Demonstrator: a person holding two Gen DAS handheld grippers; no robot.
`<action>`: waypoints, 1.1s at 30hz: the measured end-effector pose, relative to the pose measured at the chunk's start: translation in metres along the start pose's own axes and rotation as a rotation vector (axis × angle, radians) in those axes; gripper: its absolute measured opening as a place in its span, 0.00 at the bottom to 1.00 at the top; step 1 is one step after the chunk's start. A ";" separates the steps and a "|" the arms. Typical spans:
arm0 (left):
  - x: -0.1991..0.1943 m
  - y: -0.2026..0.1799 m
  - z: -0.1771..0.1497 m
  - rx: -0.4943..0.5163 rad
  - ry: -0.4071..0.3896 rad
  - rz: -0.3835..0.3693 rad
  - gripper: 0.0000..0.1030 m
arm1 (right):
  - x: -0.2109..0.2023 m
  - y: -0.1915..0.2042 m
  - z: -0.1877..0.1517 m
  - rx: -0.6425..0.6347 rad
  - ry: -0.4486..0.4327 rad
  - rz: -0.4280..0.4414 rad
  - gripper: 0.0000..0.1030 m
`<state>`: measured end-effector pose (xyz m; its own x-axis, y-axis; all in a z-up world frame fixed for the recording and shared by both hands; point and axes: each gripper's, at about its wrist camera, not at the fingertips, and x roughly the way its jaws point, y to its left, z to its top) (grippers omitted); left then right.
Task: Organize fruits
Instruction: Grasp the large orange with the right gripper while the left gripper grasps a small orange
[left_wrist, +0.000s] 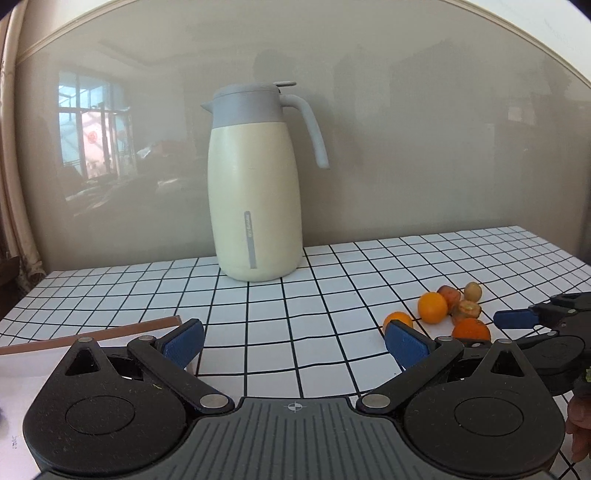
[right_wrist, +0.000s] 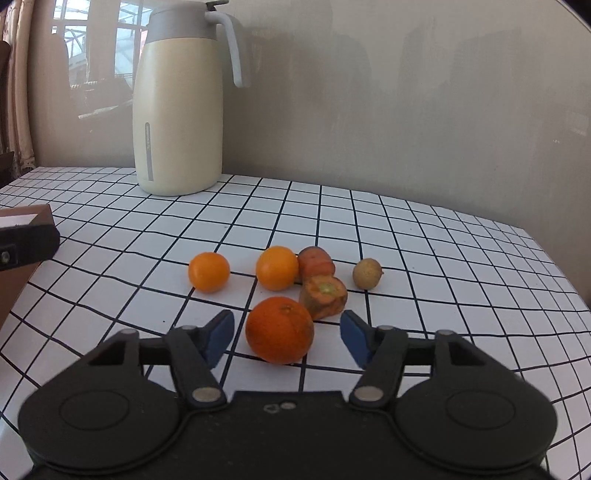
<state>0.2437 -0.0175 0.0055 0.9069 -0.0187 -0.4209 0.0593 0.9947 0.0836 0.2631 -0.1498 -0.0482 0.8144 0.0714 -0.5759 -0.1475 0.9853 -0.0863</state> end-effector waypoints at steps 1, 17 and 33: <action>0.000 -0.003 0.000 0.001 0.000 -0.003 1.00 | 0.002 -0.001 0.000 0.002 0.002 -0.002 0.48; 0.061 -0.062 -0.003 0.020 0.103 -0.134 1.00 | 0.001 -0.042 -0.005 0.047 -0.002 -0.029 0.45; 0.104 -0.093 0.003 0.048 0.190 -0.135 0.64 | 0.002 -0.072 -0.007 0.062 -0.008 0.001 0.44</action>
<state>0.3338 -0.1126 -0.0439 0.7947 -0.1276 -0.5934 0.1990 0.9784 0.0561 0.2717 -0.2221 -0.0489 0.8186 0.0729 -0.5697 -0.1131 0.9930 -0.0354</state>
